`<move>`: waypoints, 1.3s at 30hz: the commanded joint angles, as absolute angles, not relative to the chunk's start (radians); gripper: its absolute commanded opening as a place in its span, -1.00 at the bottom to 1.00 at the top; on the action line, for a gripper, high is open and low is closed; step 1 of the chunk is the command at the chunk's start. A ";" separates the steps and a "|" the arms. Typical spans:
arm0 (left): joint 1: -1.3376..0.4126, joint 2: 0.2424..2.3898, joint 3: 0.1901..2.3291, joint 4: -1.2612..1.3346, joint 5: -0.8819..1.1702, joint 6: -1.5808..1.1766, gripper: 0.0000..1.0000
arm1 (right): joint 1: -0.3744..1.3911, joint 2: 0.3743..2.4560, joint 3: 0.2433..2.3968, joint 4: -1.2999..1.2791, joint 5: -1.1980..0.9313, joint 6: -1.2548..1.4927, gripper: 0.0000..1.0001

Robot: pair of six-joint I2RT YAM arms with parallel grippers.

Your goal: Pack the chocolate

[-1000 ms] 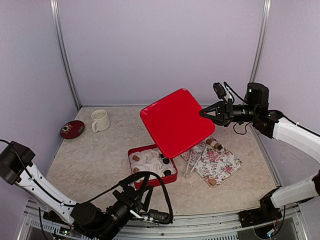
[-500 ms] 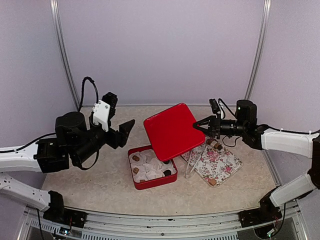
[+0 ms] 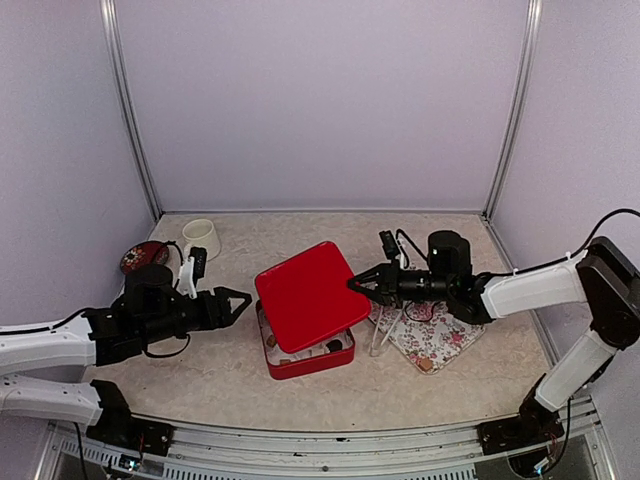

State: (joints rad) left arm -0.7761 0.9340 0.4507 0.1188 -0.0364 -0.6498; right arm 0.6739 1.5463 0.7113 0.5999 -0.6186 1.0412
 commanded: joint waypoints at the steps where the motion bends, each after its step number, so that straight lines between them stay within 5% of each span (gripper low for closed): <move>1: -0.769 0.949 0.392 0.226 0.016 -0.803 0.49 | 0.718 1.622 0.734 0.743 -0.549 1.101 -1.00; 9: -0.767 0.995 0.351 0.259 -0.007 -0.839 0.52 | 0.770 1.764 0.804 0.794 -0.536 1.135 -1.00; 39: -0.760 1.317 0.403 0.402 0.061 -0.809 -0.01 | 0.808 1.749 0.715 0.739 -0.437 1.150 -1.00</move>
State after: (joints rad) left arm -0.7521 1.3037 0.3691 0.3721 0.0593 -0.8391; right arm 0.7971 1.7859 0.7277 0.7502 -0.4633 1.1709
